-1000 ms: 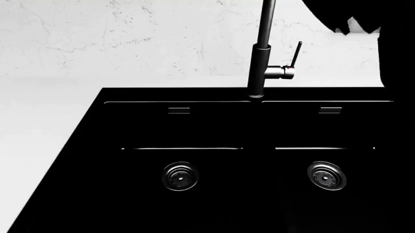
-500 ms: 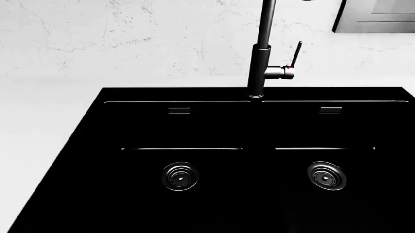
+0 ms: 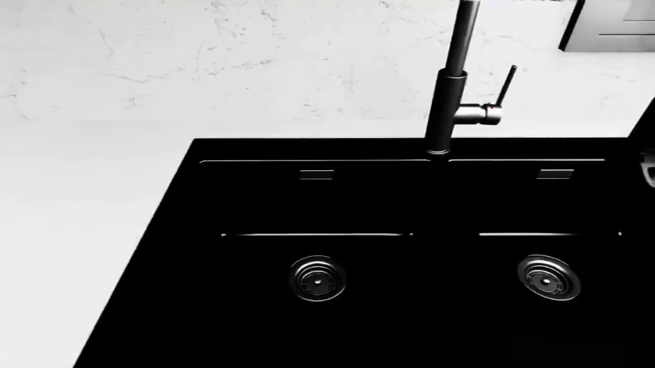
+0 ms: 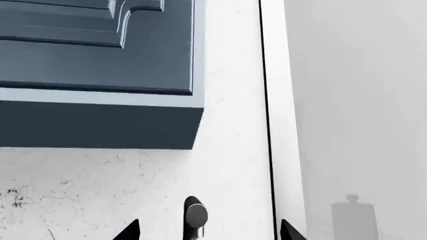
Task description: Pick the kettle from the counter and place it on the tray. Then pick the mug from the cabinet and place it on the tray. Then close the cabinet doors.
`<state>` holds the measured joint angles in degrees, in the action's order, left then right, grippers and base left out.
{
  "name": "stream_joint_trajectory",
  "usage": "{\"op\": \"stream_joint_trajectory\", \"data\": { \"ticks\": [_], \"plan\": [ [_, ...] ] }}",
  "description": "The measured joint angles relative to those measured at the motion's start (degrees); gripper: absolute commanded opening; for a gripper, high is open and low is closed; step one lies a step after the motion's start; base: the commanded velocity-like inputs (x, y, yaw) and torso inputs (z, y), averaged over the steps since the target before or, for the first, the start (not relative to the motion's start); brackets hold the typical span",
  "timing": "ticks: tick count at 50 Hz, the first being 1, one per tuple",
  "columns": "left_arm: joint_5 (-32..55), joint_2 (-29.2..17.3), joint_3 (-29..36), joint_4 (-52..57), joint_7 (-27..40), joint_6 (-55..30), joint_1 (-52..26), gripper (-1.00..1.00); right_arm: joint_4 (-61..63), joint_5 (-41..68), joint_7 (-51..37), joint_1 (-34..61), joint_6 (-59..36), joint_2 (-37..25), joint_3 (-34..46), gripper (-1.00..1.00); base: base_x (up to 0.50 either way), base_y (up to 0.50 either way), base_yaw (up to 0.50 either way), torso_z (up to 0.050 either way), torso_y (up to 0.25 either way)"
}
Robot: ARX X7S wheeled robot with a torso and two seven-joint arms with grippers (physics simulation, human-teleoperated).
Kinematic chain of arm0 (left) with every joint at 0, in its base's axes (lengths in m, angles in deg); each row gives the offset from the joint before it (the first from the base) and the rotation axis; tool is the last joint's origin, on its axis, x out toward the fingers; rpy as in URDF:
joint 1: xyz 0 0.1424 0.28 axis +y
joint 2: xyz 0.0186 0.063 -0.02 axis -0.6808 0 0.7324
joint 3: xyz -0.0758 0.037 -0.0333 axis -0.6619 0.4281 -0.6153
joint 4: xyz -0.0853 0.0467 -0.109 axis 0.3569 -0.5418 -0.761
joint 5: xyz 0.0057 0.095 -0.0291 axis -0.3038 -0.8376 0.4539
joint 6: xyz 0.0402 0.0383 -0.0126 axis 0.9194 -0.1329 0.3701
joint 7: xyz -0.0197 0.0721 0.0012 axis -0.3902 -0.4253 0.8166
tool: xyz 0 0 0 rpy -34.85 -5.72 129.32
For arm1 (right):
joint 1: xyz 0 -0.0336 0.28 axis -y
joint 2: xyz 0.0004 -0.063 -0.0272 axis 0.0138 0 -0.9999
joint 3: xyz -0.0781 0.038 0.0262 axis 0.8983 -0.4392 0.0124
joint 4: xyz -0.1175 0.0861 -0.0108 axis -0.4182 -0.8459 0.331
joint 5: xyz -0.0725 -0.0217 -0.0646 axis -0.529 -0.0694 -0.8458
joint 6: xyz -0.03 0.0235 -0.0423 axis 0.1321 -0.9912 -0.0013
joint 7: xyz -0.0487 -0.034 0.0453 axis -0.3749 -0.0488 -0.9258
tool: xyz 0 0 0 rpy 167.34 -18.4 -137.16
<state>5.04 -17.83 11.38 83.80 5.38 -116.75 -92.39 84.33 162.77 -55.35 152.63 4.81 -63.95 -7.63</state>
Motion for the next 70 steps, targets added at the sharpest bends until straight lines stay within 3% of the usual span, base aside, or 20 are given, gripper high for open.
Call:
{"op": "stream_joint_trajectory", "data": {
  "ticks": [8, 27, 70],
  "plan": [
    [0.8, -0.7, 0.3, -0.2, 0.8, 0.4, -0.4, 1.0, 1.5, 2.7, -0.8, -4.3, -4.5, 2.2, -6.5, 1.0, 0.0, 0.5, 0.0, 0.0, 0.0],
    [5.9, -3.9, -0.1, -0.3, 4.7, 2.2, -1.5, 1.0, 2.6, 6.2, -1.4, -7.6, -8.5, 3.8, -12.1, 1.0, 0.0, 0.5, 0.0, 0.0, 0.0],
    [6.3, -4.4, 0.6, -0.6, 5.4, 2.2, -1.4, 1.0, 2.7, 7.8, -1.5, -9.7, -10.5, 6.0, -15.5, 1.0, 0.0, 0.5, 0.0, 0.0, 0.0]
  ]
}}
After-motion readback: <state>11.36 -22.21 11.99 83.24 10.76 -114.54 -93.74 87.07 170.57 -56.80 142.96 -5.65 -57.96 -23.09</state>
